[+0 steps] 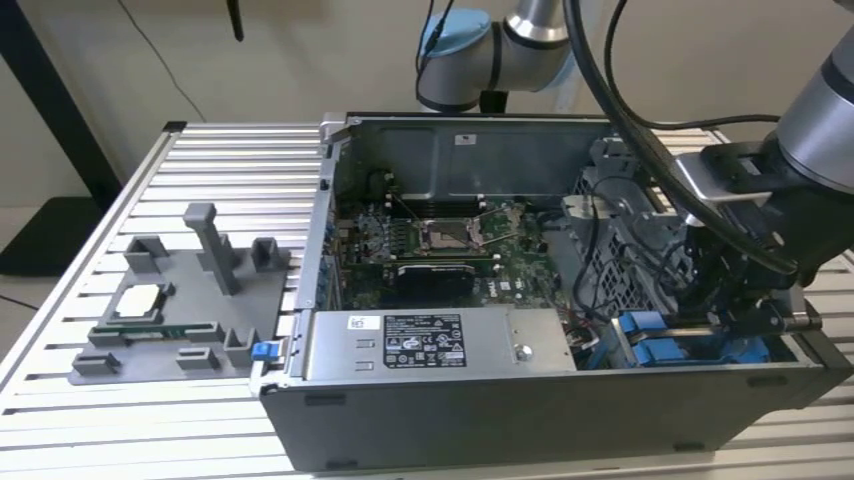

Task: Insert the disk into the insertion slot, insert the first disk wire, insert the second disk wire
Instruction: 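Insert the second disk wire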

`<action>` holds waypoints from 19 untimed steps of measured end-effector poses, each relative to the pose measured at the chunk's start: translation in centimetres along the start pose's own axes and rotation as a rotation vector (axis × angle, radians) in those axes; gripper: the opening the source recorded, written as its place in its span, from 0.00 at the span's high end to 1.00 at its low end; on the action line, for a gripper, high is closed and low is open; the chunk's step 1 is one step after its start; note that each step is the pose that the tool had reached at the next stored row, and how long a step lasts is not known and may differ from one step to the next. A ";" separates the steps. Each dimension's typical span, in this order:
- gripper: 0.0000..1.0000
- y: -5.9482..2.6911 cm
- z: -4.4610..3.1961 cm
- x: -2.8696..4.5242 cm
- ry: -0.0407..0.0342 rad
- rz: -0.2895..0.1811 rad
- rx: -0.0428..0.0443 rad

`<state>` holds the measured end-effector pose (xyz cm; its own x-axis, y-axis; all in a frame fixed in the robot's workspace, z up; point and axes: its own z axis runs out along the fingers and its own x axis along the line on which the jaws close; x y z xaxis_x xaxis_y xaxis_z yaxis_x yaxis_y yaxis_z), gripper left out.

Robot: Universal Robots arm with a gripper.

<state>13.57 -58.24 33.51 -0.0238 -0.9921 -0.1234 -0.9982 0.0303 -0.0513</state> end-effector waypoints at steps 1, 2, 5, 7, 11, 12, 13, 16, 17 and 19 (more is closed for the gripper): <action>0.00 0.00 -0.03 0.01 -0.0008 0.000 0.0000; 0.00 0.00 -0.11 0.00 -0.0016 0.000 -0.0003; 0.00 -0.02 -0.60 -0.06 -0.0026 0.000 -0.0017; 0.00 -0.05 -1.04 -0.11 -0.0025 0.001 -0.0030; 0.00 -0.10 -1.96 -0.23 -0.0023 0.001 -0.0052; 0.00 -0.11 -2.19 -0.25 -0.0023 0.001 -0.0058; 0.00 -0.12 -2.42 -0.28 -0.0024 0.001 -0.0063; 0.00 -0.15 -3.05 -0.36 -0.0024 0.001 -0.0075; 0.00 -0.16 -3.25 -0.38 -0.0023 0.001 -0.0078; 0.00 -0.18 -3.60 -0.43 -0.0023 0.001 -0.0080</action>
<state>13.57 -58.26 37.14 -0.0248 -0.9918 -0.1257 -0.9986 0.0305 -0.0433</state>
